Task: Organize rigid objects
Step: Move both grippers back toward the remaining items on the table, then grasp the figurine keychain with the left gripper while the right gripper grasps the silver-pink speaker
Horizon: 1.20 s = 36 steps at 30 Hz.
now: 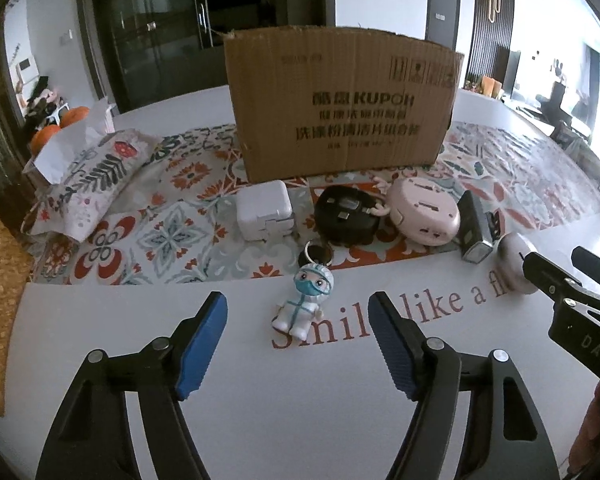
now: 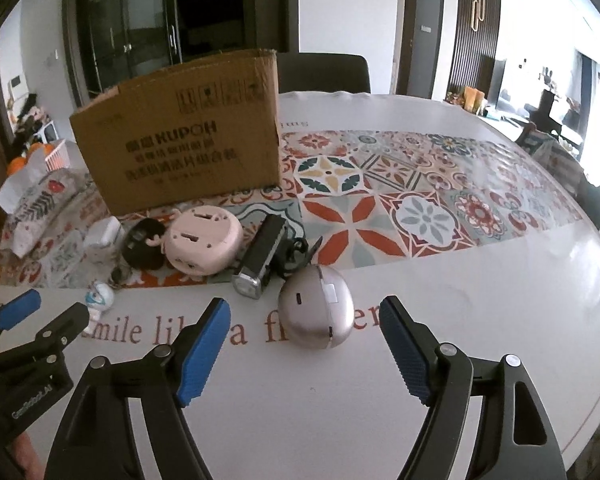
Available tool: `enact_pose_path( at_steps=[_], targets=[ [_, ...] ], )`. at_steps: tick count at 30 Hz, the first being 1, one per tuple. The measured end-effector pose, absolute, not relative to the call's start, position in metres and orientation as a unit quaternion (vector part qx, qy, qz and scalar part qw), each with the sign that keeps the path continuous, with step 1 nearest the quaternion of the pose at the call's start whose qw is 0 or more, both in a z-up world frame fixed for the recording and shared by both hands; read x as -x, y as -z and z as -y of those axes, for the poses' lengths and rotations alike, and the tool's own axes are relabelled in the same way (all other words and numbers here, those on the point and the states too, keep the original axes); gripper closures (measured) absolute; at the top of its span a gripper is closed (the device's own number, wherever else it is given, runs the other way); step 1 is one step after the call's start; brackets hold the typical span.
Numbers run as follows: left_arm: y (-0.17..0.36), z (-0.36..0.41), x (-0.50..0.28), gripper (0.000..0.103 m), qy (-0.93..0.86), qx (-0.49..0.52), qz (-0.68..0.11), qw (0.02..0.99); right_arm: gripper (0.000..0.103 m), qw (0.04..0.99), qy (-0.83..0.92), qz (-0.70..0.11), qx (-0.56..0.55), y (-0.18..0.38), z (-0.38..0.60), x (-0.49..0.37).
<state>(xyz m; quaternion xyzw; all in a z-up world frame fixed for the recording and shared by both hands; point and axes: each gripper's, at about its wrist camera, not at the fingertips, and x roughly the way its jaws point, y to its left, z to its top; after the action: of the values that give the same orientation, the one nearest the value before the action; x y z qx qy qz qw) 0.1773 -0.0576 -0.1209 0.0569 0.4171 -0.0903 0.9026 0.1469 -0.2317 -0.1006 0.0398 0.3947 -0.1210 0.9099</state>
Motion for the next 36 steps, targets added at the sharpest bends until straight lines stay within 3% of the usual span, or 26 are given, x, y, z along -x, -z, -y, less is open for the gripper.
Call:
enact_pose_path(
  at_steps=[11,24,27,31,36],
  targets=[
    [0.139,0.061,-0.197,0.04,0.098,-0.06,-0.432,0.895,0.026,0.894,0.134,-0.426,-0.048,0.125,0.239,-0.167],
    [0.155,0.065,-0.214,0.064,0.106,-0.047,-0.448,0.887,0.026,0.887,0.12,-0.441,-0.072,0.143,0.245,-0.183],
    [0.155,0.067,-0.214,0.065,0.111,-0.048,-0.445,0.887,0.03,0.886,0.119,-0.44,-0.077,0.146,0.248,-0.184],
    [0.156,0.068,-0.212,0.065,0.113,-0.048,-0.442,0.889,0.048,0.889,0.125,-0.435,-0.068,0.145,0.247,-0.183],
    [0.153,0.069,-0.207,0.065,0.122,-0.044,-0.44,0.889,0.048,0.892,0.113,-0.433,-0.072,0.144,0.247,-0.18]
  ],
)
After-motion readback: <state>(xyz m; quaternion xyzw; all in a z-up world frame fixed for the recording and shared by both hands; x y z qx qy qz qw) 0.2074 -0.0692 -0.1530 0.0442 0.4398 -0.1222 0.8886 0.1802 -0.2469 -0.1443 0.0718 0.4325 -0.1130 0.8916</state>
